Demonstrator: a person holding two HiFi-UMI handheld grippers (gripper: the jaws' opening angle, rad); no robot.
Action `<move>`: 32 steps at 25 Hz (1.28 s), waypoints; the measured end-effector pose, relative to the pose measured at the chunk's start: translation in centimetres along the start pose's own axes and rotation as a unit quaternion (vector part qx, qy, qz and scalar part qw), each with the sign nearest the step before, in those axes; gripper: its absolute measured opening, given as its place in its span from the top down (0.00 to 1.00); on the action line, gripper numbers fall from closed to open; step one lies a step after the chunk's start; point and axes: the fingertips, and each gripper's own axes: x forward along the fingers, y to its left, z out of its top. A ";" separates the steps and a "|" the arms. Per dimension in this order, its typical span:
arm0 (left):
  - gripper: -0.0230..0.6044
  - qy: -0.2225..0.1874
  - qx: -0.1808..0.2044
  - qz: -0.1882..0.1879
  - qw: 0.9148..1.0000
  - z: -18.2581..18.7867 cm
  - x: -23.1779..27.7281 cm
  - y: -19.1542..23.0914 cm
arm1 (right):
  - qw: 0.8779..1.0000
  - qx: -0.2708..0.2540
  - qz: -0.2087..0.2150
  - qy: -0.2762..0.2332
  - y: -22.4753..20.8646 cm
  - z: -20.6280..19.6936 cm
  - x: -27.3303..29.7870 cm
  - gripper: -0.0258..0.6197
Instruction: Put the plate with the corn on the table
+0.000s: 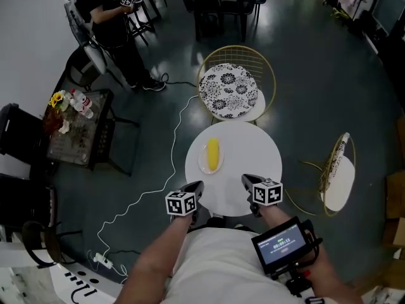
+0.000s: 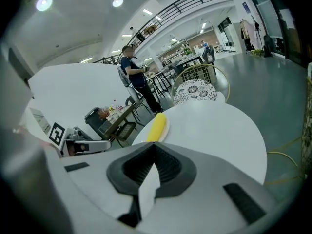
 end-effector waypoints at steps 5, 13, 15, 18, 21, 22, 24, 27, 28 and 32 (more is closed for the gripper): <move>0.95 -0.020 0.010 -0.018 1.000 1.0 -1.1 -2.8 | 0.999 -0.006 0.017 -0.026 1.1 1.5 -2.2 0.95; 0.95 -0.054 0.056 -0.039 0.996 2.5 -4.0 -6.0 | 0.996 -0.046 0.045 -0.061 4.0 3.5 -5.3 0.95; 0.95 -0.063 0.061 -0.042 0.995 2.7 -4.9 -6.1 | 0.995 -0.052 0.054 -0.068 5.0 3.7 -5.6 0.95; 0.95 -0.077 0.065 -0.051 0.994 2.7 -6.4 -7.2 | 0.993 -0.057 0.066 -0.075 6.1 3.6 -6.9 0.95; 0.95 -0.097 0.071 -0.057 0.991 3.0 -7.7 -8.4 | 0.991 -0.065 0.075 -0.085 6.6 3.8 -8.3 0.95; 0.95 -0.104 0.075 -0.058 0.990 3.1 -8.0 -8.7 | 0.991 -0.068 0.080 -0.089 6.7 4.0 -8.6 0.95; 0.95 -0.110 0.079 -0.059 0.989 2.7 -8.5 -9.1 | 0.989 -0.071 0.088 -0.094 7.2 4.0 -9.1 0.95; 0.95 -0.110 0.083 -0.066 0.988 1.2 -9.7 -10.1 | 0.988 -0.067 0.095 -0.097 8.2 2.7 -10.4 0.95; 0.95 -0.110 0.085 -0.071 0.988 0.9 -9.9 -10.7 | 0.988 -0.066 0.096 -0.098 8.5 2.3 -11.0 0.95; 0.95 -0.114 0.085 -0.086 0.986 -0.4 -10.5 -13.0 | 0.987 -0.068 0.103 -0.100 9.2 1.2 -13.0 0.95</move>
